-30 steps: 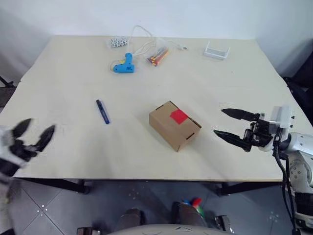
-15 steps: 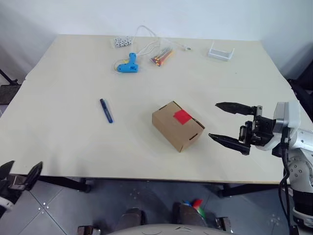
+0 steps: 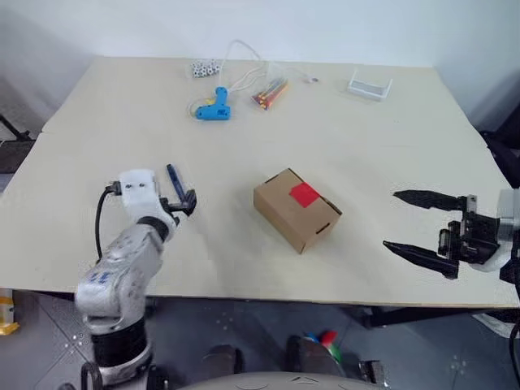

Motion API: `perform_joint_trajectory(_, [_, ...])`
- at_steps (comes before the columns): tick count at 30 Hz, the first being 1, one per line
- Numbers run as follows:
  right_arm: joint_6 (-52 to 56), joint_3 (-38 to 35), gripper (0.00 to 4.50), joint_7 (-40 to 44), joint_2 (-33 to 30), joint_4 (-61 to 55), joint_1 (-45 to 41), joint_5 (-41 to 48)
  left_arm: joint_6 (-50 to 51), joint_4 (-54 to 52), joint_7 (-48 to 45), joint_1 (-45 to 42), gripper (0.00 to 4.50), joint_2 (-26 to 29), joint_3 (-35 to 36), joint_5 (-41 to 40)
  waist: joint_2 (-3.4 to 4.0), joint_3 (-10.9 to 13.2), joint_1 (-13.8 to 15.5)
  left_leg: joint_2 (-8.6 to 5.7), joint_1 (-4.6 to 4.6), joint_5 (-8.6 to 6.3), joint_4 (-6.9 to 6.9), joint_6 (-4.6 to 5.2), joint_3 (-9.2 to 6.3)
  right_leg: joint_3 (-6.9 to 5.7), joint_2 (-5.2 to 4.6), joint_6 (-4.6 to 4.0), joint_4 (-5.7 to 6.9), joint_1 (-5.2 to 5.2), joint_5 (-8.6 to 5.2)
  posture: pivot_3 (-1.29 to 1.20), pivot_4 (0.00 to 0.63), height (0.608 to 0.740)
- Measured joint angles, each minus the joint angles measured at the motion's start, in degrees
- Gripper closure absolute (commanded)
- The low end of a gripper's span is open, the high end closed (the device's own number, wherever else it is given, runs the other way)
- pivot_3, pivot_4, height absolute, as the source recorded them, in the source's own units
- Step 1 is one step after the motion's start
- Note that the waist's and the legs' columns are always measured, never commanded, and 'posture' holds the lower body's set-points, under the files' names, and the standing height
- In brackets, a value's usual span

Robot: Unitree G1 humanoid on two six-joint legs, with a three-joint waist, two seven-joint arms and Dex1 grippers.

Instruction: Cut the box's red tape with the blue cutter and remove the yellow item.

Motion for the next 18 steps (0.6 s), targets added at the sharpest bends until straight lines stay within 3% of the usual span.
perform_joint_trajectory(5, [0.0,-1.4,0.01,-1.6,0.0,-3.0,2.9,0.1,-1.1,7.3,4.6,-2.6,0.00,-4.2,-2.8,5.7,-0.04,0.0,0.3,-0.03,-0.02,0.05,0.14,0.06,0.13,0.12,-0.02,-0.01,-0.08,0.04,0.00,0.00,0.150,0.740])
perform_joint_trajectory(11, [0.1,-1.8,0.01,-4.0,0.2,-5.5,4.5,0.8,-5.7,15.8,4.5,-7.4,0.00,-5.5,-4.9,9.0,-0.04,0.0,0.5,-0.02,-0.02,0.06,0.16,0.06,0.15,0.15,-0.03,-0.02,-0.06,0.03,0.01,0.00,0.150,0.740])
perform_joint_trajectory(18, [0.8,-1.8,0.01,-6.6,1.5,-8.6,5.8,1.3,-11.7,27.6,8.6,-15.0,0.00,-9.2,-2.9,12.1,-0.05,0.0,1.5,-0.04,-0.03,0.06,0.16,0.07,0.20,0.14,-0.02,-0.01,-0.08,0.01,0.02,0.00,0.150,0.740])
